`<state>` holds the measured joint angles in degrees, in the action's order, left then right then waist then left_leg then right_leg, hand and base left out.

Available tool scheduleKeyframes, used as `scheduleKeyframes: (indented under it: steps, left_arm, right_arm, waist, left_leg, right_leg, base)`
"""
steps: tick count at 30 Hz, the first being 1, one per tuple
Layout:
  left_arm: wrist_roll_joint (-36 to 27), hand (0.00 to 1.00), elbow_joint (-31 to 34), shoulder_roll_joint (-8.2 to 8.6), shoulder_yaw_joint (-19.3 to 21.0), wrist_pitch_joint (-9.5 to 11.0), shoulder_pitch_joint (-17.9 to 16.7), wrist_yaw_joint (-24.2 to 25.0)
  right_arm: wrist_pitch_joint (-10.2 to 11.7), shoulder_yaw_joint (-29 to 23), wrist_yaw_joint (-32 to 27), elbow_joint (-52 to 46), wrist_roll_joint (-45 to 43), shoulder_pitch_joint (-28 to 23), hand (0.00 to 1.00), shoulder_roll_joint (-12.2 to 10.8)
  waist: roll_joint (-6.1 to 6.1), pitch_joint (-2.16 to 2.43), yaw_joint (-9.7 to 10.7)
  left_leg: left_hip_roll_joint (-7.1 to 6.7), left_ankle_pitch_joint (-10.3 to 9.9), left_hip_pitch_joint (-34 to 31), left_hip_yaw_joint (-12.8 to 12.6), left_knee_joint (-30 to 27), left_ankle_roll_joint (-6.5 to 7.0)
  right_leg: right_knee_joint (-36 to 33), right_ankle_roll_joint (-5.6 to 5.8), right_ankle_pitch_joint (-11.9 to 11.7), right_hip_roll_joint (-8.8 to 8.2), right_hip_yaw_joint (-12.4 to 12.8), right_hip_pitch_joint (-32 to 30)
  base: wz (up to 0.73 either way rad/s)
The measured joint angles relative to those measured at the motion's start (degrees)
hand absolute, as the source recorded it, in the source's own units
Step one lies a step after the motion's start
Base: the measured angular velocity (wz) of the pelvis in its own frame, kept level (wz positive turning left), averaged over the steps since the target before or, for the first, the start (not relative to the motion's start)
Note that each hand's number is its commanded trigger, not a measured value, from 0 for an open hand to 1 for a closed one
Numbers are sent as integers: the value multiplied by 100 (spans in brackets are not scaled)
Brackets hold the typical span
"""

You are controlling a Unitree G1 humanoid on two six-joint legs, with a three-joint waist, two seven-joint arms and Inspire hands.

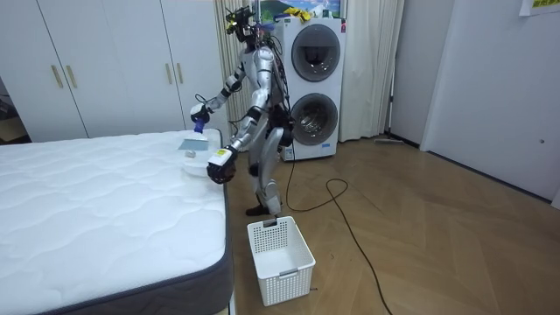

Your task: Clean bed

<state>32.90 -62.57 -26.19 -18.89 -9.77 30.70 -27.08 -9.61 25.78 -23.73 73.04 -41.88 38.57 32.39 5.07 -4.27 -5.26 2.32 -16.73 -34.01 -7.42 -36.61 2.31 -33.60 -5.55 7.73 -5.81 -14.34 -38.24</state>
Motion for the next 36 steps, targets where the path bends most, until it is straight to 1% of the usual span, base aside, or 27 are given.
scheduleKeyframes:
  steps: [2, 3, 5, 6, 9, 11, 12, 16, 21, 22, 25, 26, 30, 36]
  left_arm:
    - [402, 100, 110, -25, 12, -28, 102, -17]
    - [499, 100, 147, -27, 15, -31, 125, -18]
    - [807, 100, 300, -33, 13, -23, 235, -39]
    - [853, 100, 318, -46, 13, -22, 250, -58]
    - [946, 100, 402, -156, 12, -18, 251, -148]
    - [945, 100, 420, -188, 9, -41, 251, -151]
    - [946, 100, 420, -188, 9, -49, 251, -151]
    - [957, 100, 421, -188, 9, -65, 251, -149]
    - [1003, 100, 420, -188, 10, -103, 251, -118]
    - [1014, 100, 420, -188, 9, -117, 250, -98]
    - [1062, 100, 420, -201, 9, -163, 252, -92]
    - [1067, 100, 419, -211, 8, -165, 250, -92]
    - [1065, 100, 422, -216, -9, -161, 250, -93]
    - [1066, 100, 422, -220, -19, -136, 249, -92]
  right_arm:
    - [-73, 0, 2, 17, -166, 130, 100, 59]
    - [-80, 1, 2, 13, -195, 153, 100, 92]
    - [-95, 49, 2, 5, -416, 207, 100, 228]
    - [-96, 79, 1, 2, -485, 232, 100, 244]
    - [-119, 183, 3, -44, -741, 323, 100, 290]
    - [-243, 222, 55, -197, -993, 322, 100, 290]
    - [-260, 222, 64, -238, -1064, 322, 100, 290]
    - [-382, 221, 129, -402, -1350, 322, 100, 292]
    - [-437, 222, 240, -555, -1528, 322, 100, 292]
    - [-444, 231, 291, -627, -1573, 317, 100, 292]
    - [-448, 460, 335, -904, -1718, 310, 100, 285]
    - [-447, 512, 335, -1046, -1749, 311, 100, 277]
    - [-460, 672, 326, -1411, -1937, 322, 100, 276]
    - [-459, 680, 331, -1638, -2089, 325, 100, 258]
  waist:
    - [9, -5, -33]
    - [9, -5, -50]
    - [31, -17, -152]
    - [36, -20, -155]
    - [94, -53, -153]
    - [148, -83, -137]
    - [154, -86, -137]
    - [163, -81, -131]
    - [170, -77, -142]
    - [169, -77, -141]
    - [170, -77, -172]
    - [175, -78, -176]
    - [189, -71, -216]
    - [208, -73, -240]
  left_leg:
    - [-3, 0, -62, 13, 1, 0]
    - [-1, 0, -67, 14, 3, 0]
    - [1, 0, -49, 12, 17, 0]
    - [2, 0, -44, 12, -2, 0]
    - [7, 1, -40, 11, -16, -1]
    - [2, 0, -44, 6, -20, 0]
    - [2, 0, -45, 4, -20, 0]
    - [9, -5, -32, 15, -1, 8]
    - [21, -5, 7, 22, 6, 8]
    - [36, -5, 49, 23, 25, 7]
    - [130, 16, 197, 9, 160, -28]
    - [155, 29, 249, -12, 219, -38]
    - [170, 35, 323, -67, 331, -40]
    - [189, 37, 326, -64, 321, -41]
  right_leg:
    - [-4, 1, -2, 1, -1, -62]
    - [-5, 1, -3, 2, -1, -72]
    - [-4, 0, -7, 3, -8, -65]
    - [-6, 0, -7, 1, -11, -60]
    - [3, 0, -7, 5, -12, -54]
    - [22, 6, 2, -3, -14, -56]
    - [45, 9, 3, -2, -16, -52]
    - [84, 23, -7, -2, -62, 5]
    - [112, 14, -20, 2, -100, 64]
    - [164, 13, -32, 29, -106, 121]
    - [517, -4, -197, 191, -122, 358]
    - [588, -7, -230, 209, -142, 418]
    - [675, -8, -246, 221, -166, 473]
    - [750, -3, -251, 243, -192, 507]
  base:
    - [0]
    - [-4]
    - [0]
    - [0]
    - [0]
    - [0]
    - [0]
    - [2]
    - [1]
    - [-5]
    - [-12]
    - [-11]
    - [-7]
    - [0]
